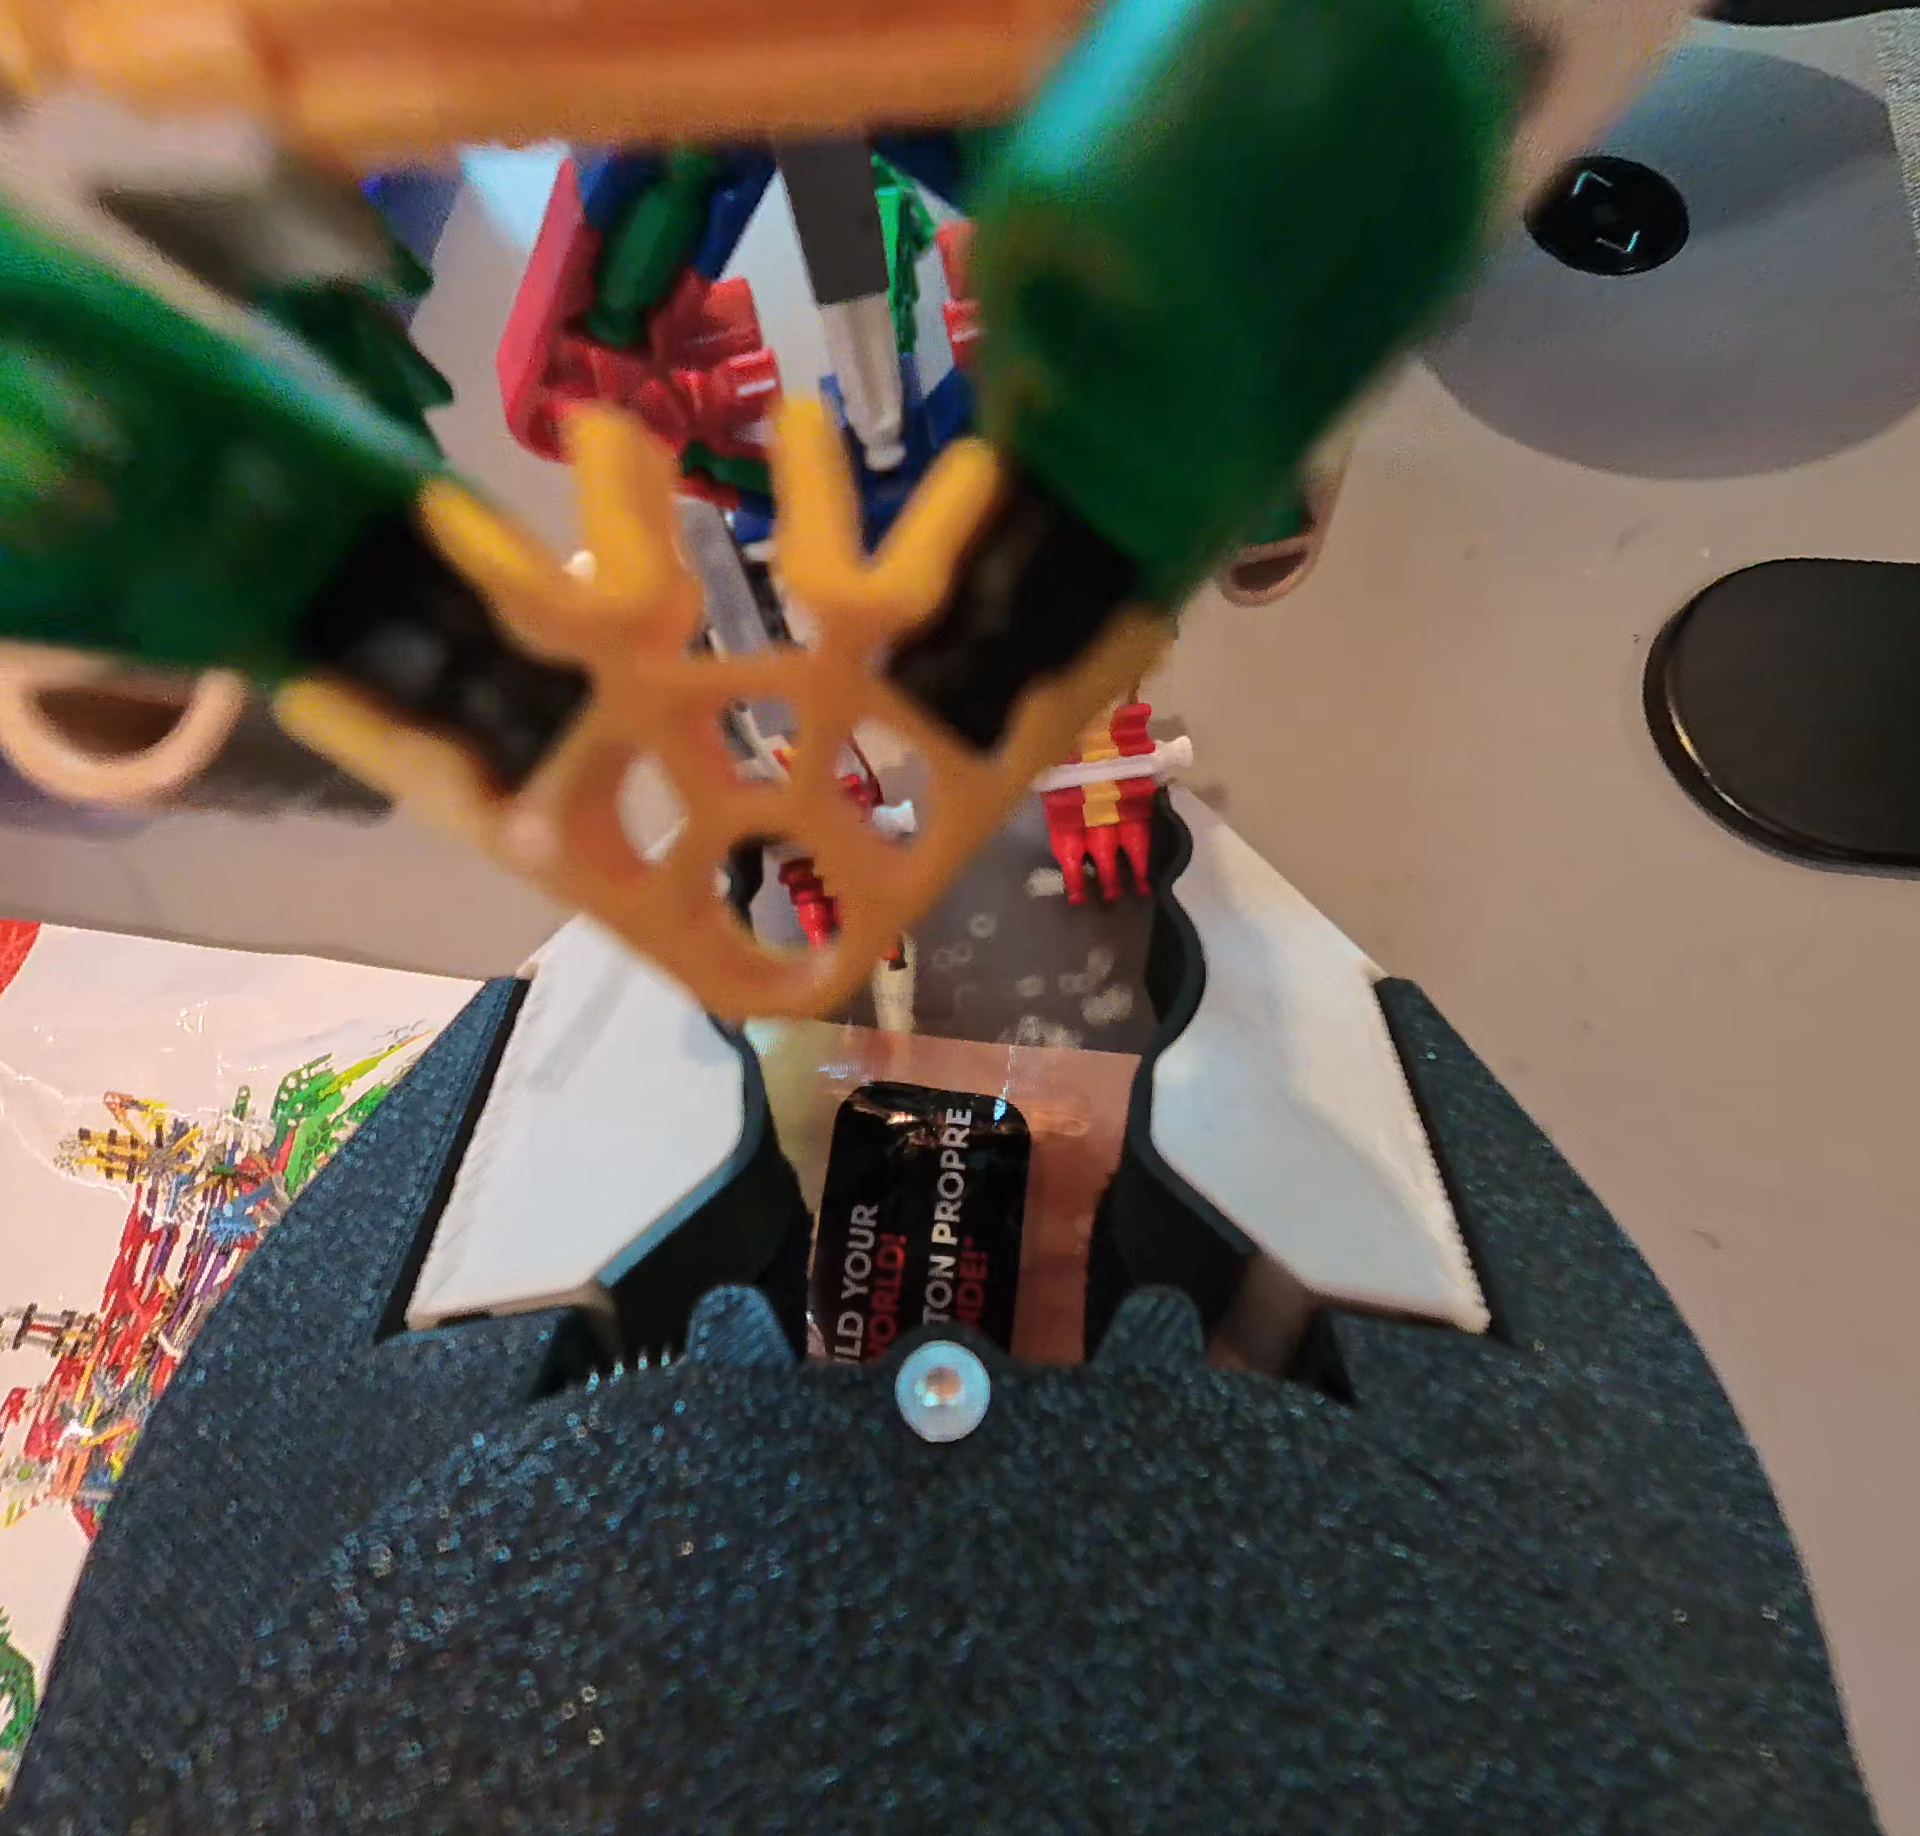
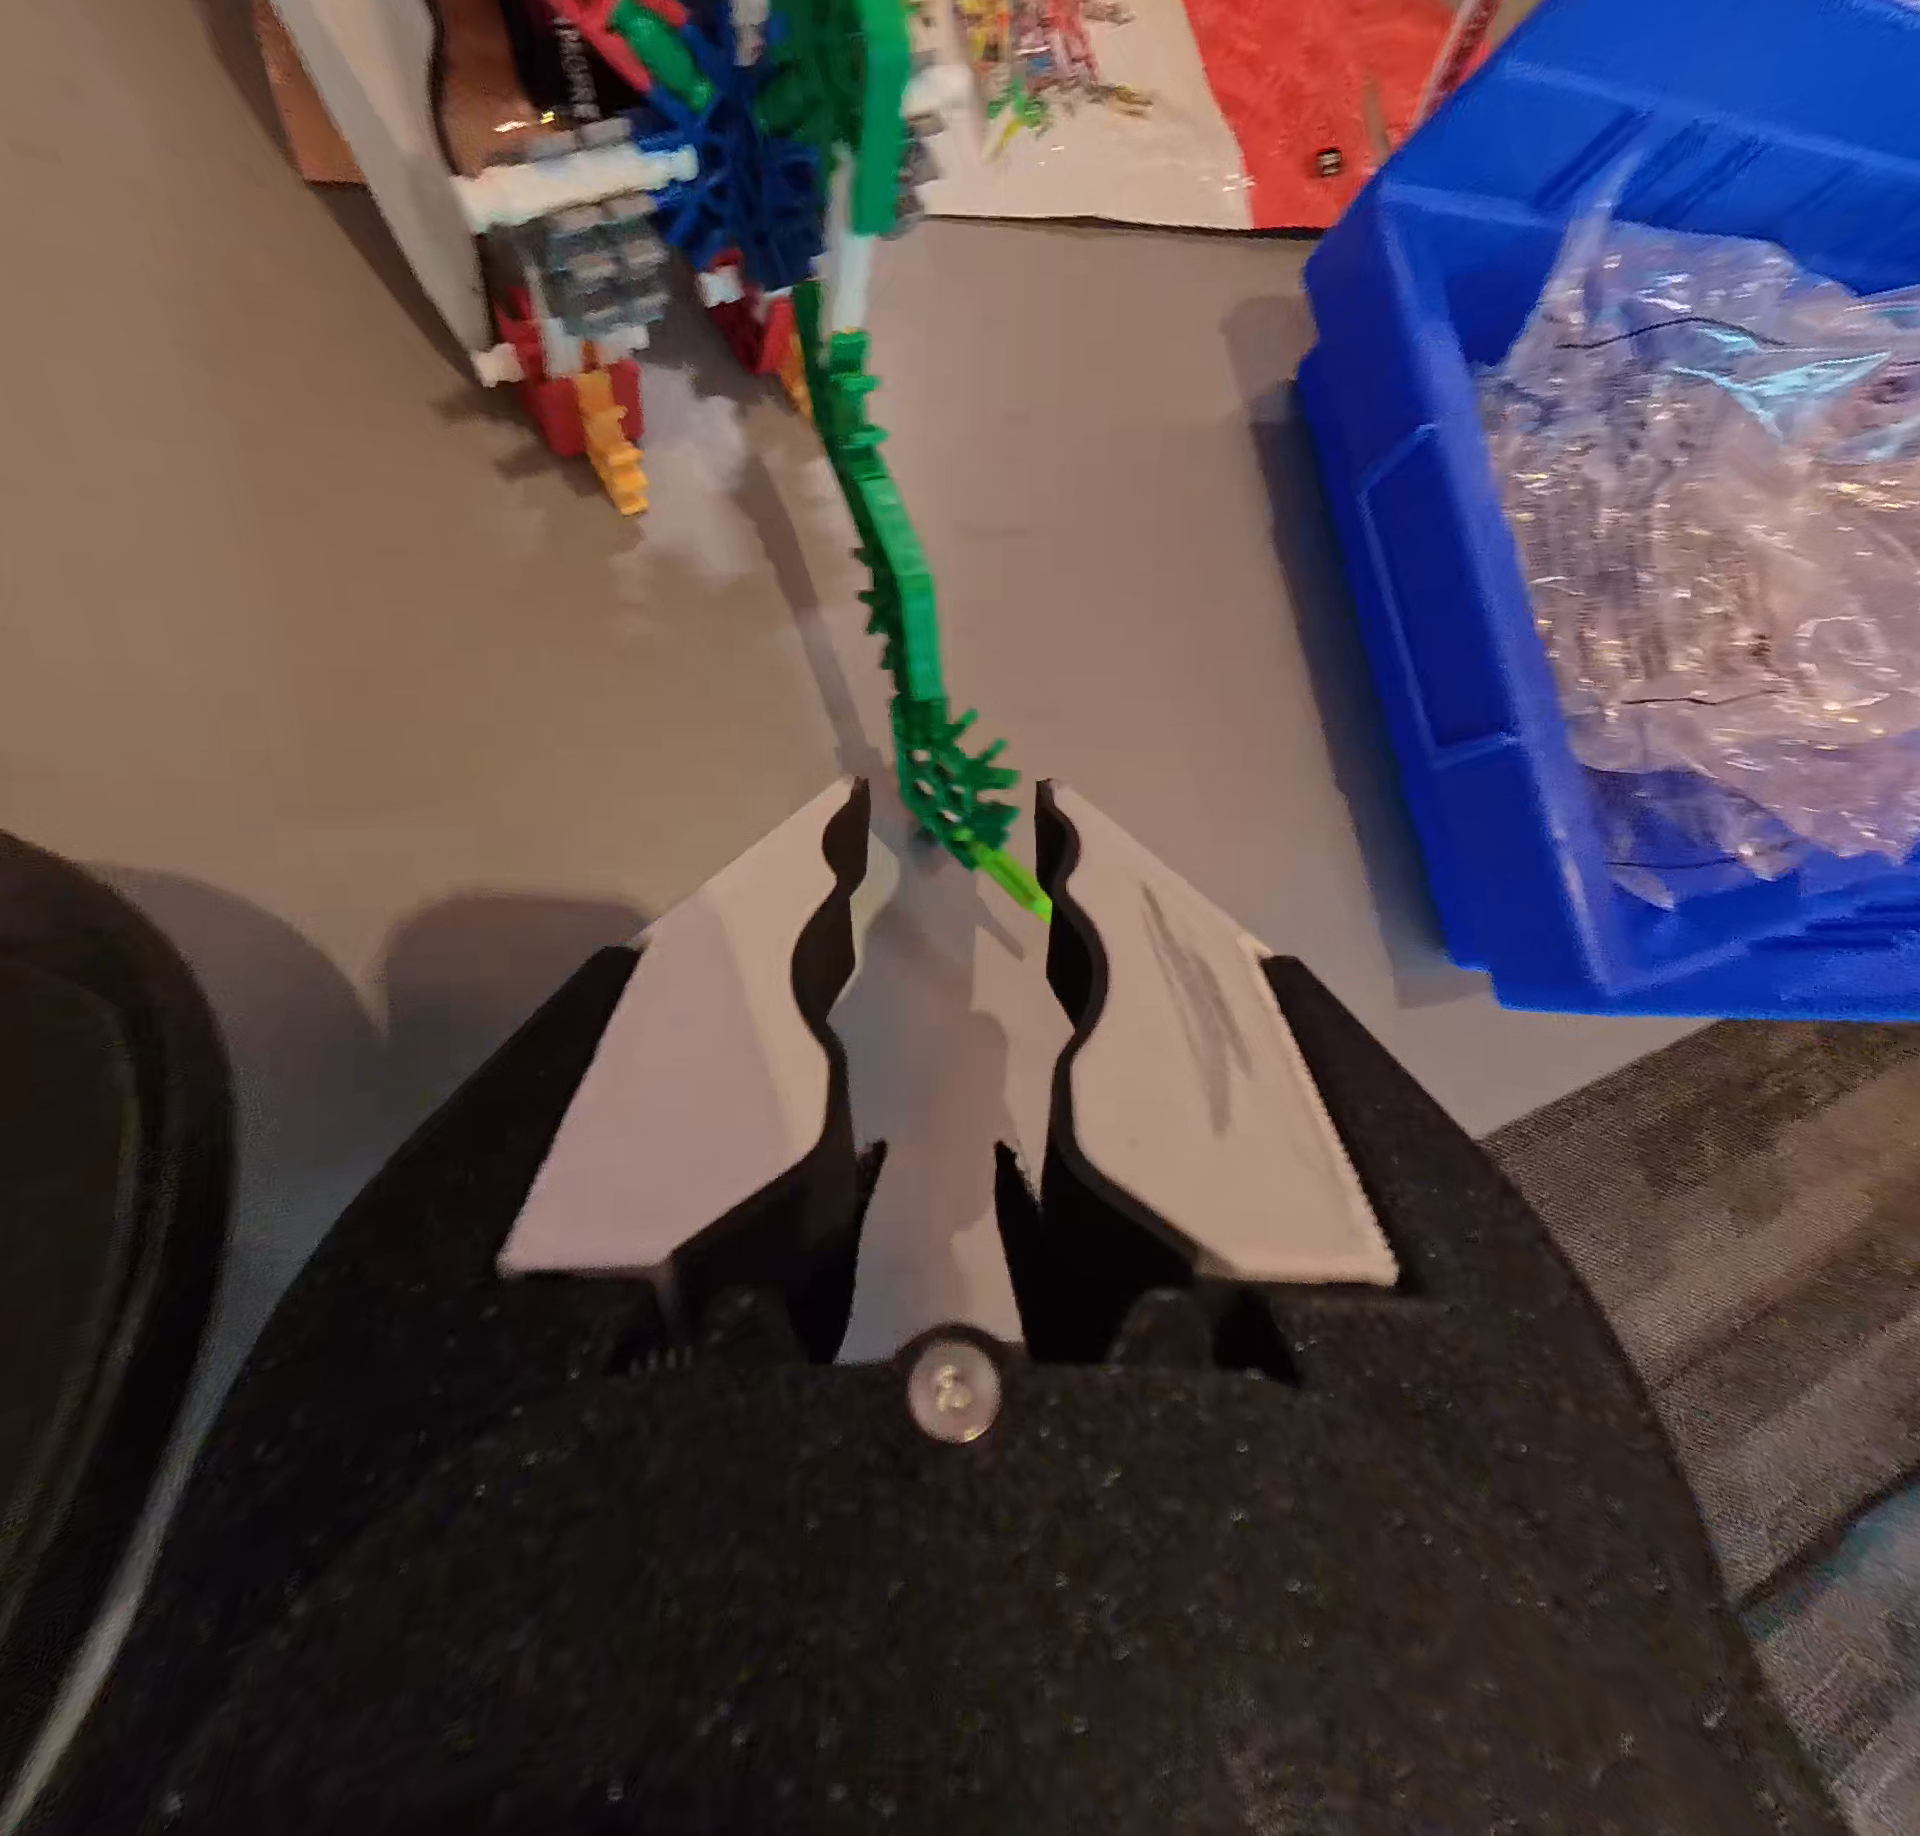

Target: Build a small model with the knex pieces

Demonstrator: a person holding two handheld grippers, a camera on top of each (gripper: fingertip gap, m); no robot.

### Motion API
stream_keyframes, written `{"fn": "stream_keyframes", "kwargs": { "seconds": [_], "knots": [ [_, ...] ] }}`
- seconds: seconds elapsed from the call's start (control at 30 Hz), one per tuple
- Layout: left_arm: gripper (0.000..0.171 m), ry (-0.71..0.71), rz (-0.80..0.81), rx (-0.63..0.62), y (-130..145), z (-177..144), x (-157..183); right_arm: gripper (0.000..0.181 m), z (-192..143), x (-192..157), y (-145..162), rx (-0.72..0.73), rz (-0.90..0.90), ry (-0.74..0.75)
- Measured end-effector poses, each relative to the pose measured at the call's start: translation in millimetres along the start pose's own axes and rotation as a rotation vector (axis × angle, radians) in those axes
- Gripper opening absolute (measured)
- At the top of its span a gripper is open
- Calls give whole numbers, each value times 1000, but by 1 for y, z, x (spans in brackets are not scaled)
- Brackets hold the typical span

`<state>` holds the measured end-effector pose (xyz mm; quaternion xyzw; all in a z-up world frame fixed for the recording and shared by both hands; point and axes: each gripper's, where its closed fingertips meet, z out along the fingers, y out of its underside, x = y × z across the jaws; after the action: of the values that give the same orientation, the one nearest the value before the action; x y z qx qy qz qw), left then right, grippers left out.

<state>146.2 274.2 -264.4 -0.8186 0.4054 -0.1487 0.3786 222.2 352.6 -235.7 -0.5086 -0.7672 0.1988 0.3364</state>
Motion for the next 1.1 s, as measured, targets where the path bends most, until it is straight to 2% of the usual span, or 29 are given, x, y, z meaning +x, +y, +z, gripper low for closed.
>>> {"fn": "stream_keyframes", "kwargs": {
  "seconds": [0.03,0.2,0.27,0.33,0.43,0.67,0.77,0.83,0.9,1.0,1.1],
  "knots": [
    [73,0,0,0,0,0,0,31,-2,7,0,8,6,10],
    [73,2,-1,0,0,0,0,30,2,4,-1,-28,38,-170],
    [73,3,-1,0,0,0,0,19,8,1,2,-71,44,-237],
    [73,3,0,0,0,0,0,18,12,0,4,-89,39,-270],
    [73,3,-1,0,0,0,0,15,12,5,2,-73,21,-219],
    [73,4,-1,0,0,0,0,10,9,16,-1,-4,-48,69],
    [73,4,-2,0,0,0,1,13,14,13,3,0,40,35],
    [73,2,-1,0,0,0,1,25,12,9,5,6,102,-28],
    [73,2,0,0,0,0,1,32,4,18,2,49,96,20],
    [73,4,-1,0,0,0,1,29,-5,23,8,27,79,46],
    [73,3,0,0,0,0,1,10,-17,8,9,27,64,-31]
  ]
}}
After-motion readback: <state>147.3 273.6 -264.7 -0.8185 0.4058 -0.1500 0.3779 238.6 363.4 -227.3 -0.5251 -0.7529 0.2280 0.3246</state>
